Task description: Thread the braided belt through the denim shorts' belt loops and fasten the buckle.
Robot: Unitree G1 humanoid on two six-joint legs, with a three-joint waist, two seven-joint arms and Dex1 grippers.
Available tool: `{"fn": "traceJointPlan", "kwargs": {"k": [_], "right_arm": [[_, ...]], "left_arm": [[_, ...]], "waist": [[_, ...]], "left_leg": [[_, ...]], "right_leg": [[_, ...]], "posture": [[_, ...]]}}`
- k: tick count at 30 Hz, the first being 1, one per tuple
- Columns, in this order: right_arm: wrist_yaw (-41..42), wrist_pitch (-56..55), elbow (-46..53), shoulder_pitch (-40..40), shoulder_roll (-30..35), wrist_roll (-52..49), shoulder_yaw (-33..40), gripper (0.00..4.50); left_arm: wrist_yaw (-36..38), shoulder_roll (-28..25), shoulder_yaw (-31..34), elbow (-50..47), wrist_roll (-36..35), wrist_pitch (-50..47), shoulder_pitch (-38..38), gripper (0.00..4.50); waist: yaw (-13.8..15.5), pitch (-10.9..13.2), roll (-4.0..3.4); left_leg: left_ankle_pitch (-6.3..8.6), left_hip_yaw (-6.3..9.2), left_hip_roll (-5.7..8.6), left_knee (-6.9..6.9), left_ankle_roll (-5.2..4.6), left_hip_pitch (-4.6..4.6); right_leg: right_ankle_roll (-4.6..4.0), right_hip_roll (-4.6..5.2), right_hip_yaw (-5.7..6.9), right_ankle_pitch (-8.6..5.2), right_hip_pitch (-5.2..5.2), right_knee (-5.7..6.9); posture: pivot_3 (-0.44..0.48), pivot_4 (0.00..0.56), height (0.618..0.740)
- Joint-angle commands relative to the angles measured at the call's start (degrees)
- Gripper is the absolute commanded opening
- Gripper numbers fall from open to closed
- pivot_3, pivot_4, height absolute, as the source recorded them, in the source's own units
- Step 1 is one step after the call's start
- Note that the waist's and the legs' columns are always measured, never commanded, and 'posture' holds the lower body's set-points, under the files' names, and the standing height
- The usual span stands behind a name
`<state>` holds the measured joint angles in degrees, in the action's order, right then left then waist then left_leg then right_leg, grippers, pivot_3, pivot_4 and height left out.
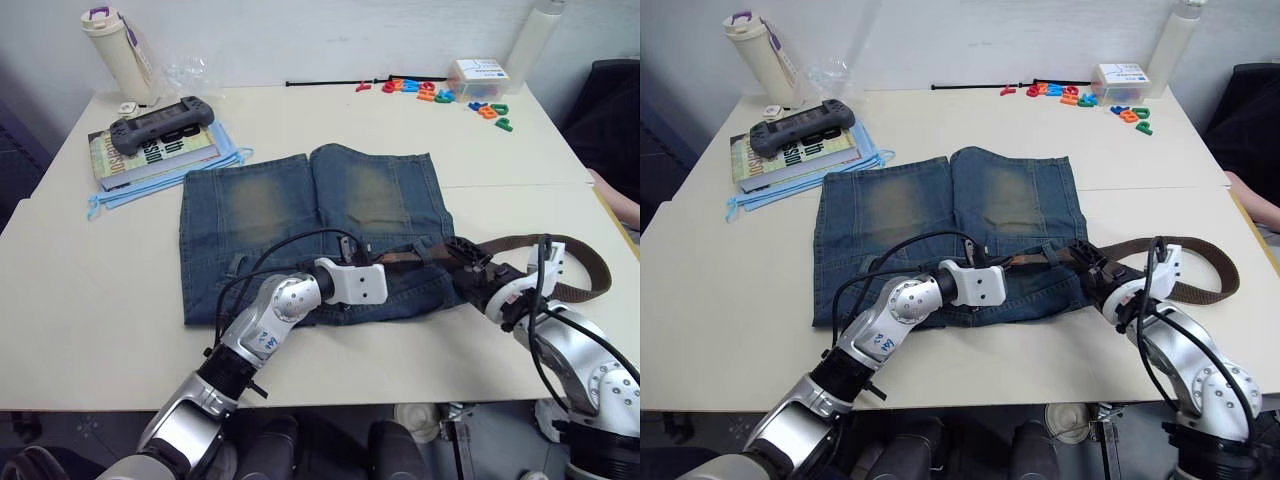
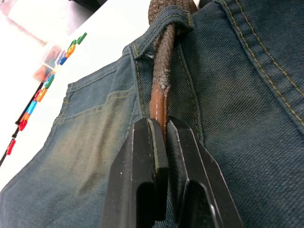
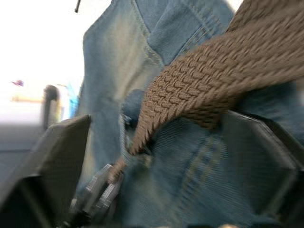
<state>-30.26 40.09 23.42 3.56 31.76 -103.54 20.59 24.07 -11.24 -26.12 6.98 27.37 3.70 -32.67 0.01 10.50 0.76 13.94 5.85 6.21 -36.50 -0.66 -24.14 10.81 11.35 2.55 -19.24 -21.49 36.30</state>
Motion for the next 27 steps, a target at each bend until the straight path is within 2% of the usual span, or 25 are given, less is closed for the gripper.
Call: {"fn": "traceJointPlan", "kwargs": {"k": [1,5,8,10,13,14,16,19,24,25,27], "right_arm": [[8.9,4.0,11.3,-3.2,7.9,8.9,0.0,4.44],[19.0,6.2,17.3,-7.3,15.5,22.8,-4.3,4.44],[23.4,6.8,18.9,-8.2,19.8,35.3,-10.5,4.44],[24.2,7.2,18.4,-7.9,20.4,40.9,-13.6,4.44],[22.3,7.9,14.8,-6.2,17.6,46.0,-16.1,4.44],[21.8,8.2,13.9,-5.6,16.5,47.2,-16.4,4.07],[21.1,9.2,12.5,-4.5,14.5,48.9,-16.4,3.62],[20.8,11.0,11.0,-3.1,11.6,50.6,-16.2,2.16],[21.0,12.4,11.4,-1.9,9.2,51.1,-16.7,0.32],[20.8,12.6,11.5,-1.8,8.6,51.0,-16.5,0.16],[20.6,13.0,11.6,-1.4,7.7,51.0,-16.4,0.16]], "left_arm": [[0.3,0.3,-0.3,-2.2,0.1,-0.3,0.2,0.0],[0.2,0.7,-0.2,-2.0,-0.2,-0.4,-0.2,0.0],[0.3,0.8,-0.3,-1.8,-0.3,-0.1,-0.4,0.0],[0.3,0.9,-0.3,-1.8,-0.3,0.0,-0.5,0.0],[0.0,0.7,-0.6,-2.3,0.2,1.1,-0.8,0.0],[-0.2,0.5,-0.7,-2.5,0.6,1.5,-1.0,0.0],[-0.8,0.1,-1.0,-2.7,1.5,2.8,-1.3,0.0],[-1.7,-1.0,-1.6,-2.8,3.5,5.1,-1.7,0.0],[-3.2,-2.1,-2.1,-3.0,5.8,7.4,-2.3,0.0],[-3.5,-2.4,-2.2,-3.1,6.2,7.8,-2.5,0.0],[-4.0,-3.2,-2.2,-3.4,7.2,9.1,-2.8,0.0]], "waist": [[0.0,0.0,0.0],[0.1,0.0,0.01],[0.1,0.0,0.03],[0.2,0.0,0.04],[0.1,0.0,0.05],[0.2,0.0,0.05],[0.3,0.0,0.06],[0.3,0.0,0.05],[0.3,0.0,0.05],[0.3,0.0,0.05],[0.3,0.0,0.05]], "left_leg": [[0.01,-0.02,-0.01,0.0,-0.01,0.0],[0.03,-0.04,-0.02,-0.03,-0.04,0.0],[0.05,-0.06,0.01,-0.09,-0.09,-0.01],[0.06,-0.06,0.0,-0.14,-0.1,-0.03],[0.06,-0.05,0.0,-0.16,-0.1,-0.03],[0.06,-0.05,0.0,-0.18,-0.09,-0.03],[0.06,-0.04,0.01,-0.21,-0.09,-0.04],[0.06,-0.04,0.02,-0.22,-0.09,-0.04],[0.06,-0.03,0.01,-0.23,-0.09,-0.04],[0.06,-0.03,0.01,-0.23,-0.09,-0.04],[0.06,-0.03,0.01,-0.23,-0.09,-0.04]], "right_leg": [[0.0,-0.01,0.0,0.0,0.0,-0.01],[0.0,-0.04,0.01,0.0,0.02,-0.02],[0.01,-0.01,0.0,0.0,0.02,-0.01],[0.01,-0.01,0.0,0.0,0.02,-0.02],[0.01,-0.01,0.0,0.0,0.03,-0.03],[0.02,-0.01,0.0,0.0,0.04,-0.04],[0.02,0.01,0.0,0.01,0.05,-0.09],[0.02,0.0,0.01,0.01,0.05,-0.1],[0.02,0.0,0.01,0.01,0.05,-0.1],[0.02,0.0,0.01,0.01,0.05,-0.1],[0.02,-0.01,0.01,0.01,0.05,-0.1]], "posture": [[0.0,0.15,0.714],[0.0,0.15,0.714],[0.0,0.15,0.714],[0.0,0.15,0.714],[0.0,0.15,0.714],[0.0,0.15,0.714],[0.0,0.15,0.714],[0.0,0.15,0.714],[0.0,0.15,0.714],[0.0,0.15,0.714],[0.0,0.15,0.714]]}}
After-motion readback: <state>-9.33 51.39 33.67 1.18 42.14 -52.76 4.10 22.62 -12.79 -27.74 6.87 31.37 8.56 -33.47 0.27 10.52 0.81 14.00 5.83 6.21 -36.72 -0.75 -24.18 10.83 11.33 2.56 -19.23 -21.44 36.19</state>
